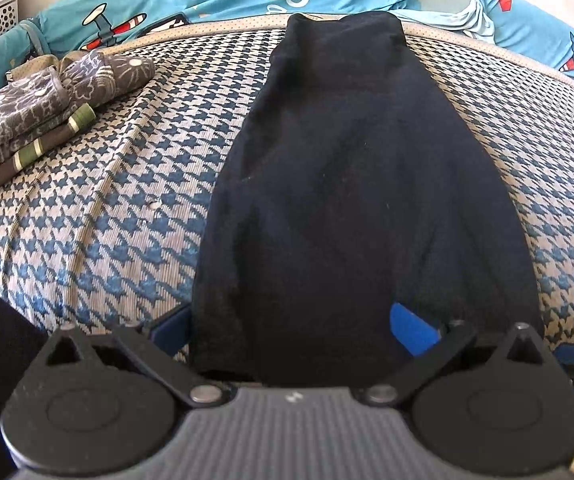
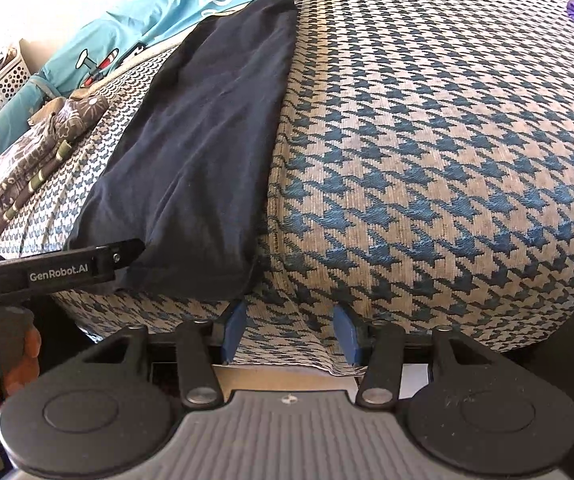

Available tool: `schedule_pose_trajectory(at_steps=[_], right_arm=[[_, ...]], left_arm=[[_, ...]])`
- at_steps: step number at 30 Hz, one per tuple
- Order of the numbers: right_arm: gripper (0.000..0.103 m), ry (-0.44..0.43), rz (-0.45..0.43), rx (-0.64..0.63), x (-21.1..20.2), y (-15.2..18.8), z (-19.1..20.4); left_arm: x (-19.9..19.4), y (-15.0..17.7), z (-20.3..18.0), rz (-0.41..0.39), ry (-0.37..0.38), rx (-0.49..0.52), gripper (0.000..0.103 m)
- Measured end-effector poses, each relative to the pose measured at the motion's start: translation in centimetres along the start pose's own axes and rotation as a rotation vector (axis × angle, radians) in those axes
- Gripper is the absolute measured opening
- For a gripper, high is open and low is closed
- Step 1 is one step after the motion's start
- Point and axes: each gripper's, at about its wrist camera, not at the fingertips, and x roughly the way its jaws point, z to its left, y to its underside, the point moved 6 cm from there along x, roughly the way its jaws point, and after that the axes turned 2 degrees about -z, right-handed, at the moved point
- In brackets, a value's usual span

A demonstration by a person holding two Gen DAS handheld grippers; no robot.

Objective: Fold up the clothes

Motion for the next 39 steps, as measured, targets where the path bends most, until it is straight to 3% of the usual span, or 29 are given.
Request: schedule_pose_trajectory(at_steps=[15, 30, 39], right_arm=[[0.048, -0.009, -0.013, 0.018, -0.4, -0.1, -0.1], [0.048, -0.021, -0.023, 0.026, -0.3, -0.2, 0.0], [0.048, -0.046, -0.078, 0.023, -1.0, -0.9, 0.3]], left_arm=[[-2.0, -0.3, -1.3, -0.043, 0.004, 0.033, 0.103], [-1.8, -0.5, -1.4, -0.044, 0.034, 0.005, 0.103], [-2.2, -1.0, -1.2, -0.054, 0.057, -0.041, 0.103]])
